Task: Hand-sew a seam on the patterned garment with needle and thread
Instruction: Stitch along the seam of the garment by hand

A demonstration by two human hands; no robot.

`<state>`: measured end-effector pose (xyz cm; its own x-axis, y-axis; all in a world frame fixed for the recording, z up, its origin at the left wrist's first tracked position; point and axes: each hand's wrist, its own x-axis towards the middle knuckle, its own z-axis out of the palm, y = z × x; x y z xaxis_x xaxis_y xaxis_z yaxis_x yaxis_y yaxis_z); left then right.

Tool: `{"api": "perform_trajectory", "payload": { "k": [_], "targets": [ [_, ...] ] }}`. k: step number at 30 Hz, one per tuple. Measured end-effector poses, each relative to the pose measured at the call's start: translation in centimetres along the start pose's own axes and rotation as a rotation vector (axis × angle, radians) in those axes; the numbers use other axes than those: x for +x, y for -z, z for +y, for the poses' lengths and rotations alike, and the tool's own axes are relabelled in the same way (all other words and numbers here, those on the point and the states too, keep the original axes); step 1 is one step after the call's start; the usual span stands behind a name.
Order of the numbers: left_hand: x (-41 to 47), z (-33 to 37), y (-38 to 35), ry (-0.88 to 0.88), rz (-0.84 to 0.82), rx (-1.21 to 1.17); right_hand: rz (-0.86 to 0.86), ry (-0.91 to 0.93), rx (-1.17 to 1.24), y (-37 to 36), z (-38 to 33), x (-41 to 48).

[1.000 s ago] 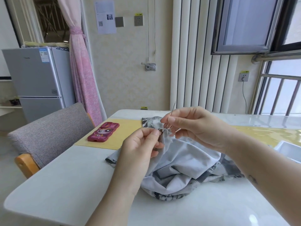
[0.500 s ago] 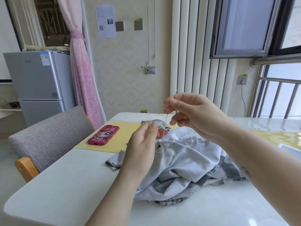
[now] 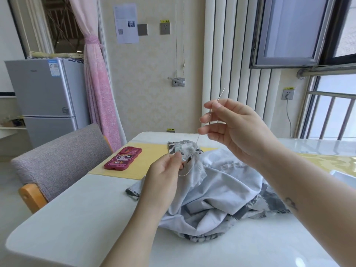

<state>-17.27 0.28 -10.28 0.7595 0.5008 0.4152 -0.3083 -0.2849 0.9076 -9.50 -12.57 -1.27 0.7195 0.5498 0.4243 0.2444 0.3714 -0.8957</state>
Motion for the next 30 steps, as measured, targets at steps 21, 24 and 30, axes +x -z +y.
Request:
{"api": "perform_trajectory", "payload": {
  "k": [21,24,30],
  "targets": [
    [-1.5,-0.9,-0.7,-0.056,-0.281,-0.227,-0.026,0.03,0.003,-0.6,-0.5,0.1],
    [-1.4,-0.9,-1.3,-0.081,-0.176,-0.17,-0.042,0.025,-0.005,-0.7,-0.6,0.1],
    [-1.4,-0.6,-2.4,-0.139,-0.041,-0.099,-0.06,0.034,-0.016,-1.0,-1.0,0.2]
  ]
}}
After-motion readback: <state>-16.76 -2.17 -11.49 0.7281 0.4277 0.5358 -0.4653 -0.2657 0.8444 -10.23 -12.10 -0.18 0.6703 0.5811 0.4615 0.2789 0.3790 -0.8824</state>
